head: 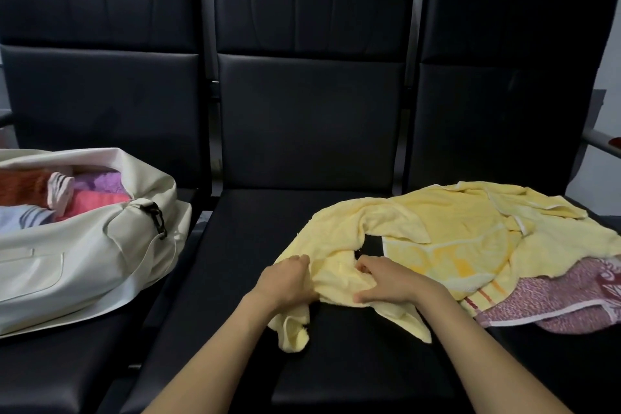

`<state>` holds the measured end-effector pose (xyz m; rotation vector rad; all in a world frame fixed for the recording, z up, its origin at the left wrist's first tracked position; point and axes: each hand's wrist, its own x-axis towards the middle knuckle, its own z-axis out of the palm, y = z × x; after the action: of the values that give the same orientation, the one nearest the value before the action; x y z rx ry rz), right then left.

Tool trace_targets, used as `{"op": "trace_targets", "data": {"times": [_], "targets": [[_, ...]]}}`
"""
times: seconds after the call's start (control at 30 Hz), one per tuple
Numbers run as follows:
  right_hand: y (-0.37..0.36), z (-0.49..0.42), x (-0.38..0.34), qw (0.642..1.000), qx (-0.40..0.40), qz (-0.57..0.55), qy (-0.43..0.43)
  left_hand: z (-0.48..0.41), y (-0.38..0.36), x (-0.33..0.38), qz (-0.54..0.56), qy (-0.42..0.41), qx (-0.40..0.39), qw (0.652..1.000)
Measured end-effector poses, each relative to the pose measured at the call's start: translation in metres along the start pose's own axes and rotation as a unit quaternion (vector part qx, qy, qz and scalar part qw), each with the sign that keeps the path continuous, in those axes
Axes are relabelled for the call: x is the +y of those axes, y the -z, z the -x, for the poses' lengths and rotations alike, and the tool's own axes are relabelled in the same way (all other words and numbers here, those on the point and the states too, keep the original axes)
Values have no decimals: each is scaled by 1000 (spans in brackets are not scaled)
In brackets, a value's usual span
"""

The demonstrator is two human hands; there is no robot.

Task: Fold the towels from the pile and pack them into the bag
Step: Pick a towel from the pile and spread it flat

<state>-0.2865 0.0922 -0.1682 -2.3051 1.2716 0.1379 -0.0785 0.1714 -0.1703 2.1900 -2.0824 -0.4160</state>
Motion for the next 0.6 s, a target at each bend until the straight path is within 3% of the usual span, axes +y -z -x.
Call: {"op": "trace_targets", "data": {"times": [0.13,0.23,0.3,0.37,0.5,0.53,0.57,0.6], "targets": [[2,0,-6,999,29,22,14,-2,6,-1,-74,31,152,985],[10,3,-10,986,112,-121,22,2,14,-3,29,64,208,976],[20,8,-14,957,157,-243,6,3,19,-7,205,70,193,957],[23,9,-13,935,176,-307,0,2,20,-10,368,54,149,916],[27,13,-9,893,197,-404,0,3,23,-8,626,55,81,774],[30,16,-7,890,194,-414,8,3,24,-10,645,41,58,761],[33,20,-4,894,179,-411,12,3,24,-12,628,15,31,778],[35,24,-1,910,155,-383,10,2,24,-15,574,-15,3,819]]}}
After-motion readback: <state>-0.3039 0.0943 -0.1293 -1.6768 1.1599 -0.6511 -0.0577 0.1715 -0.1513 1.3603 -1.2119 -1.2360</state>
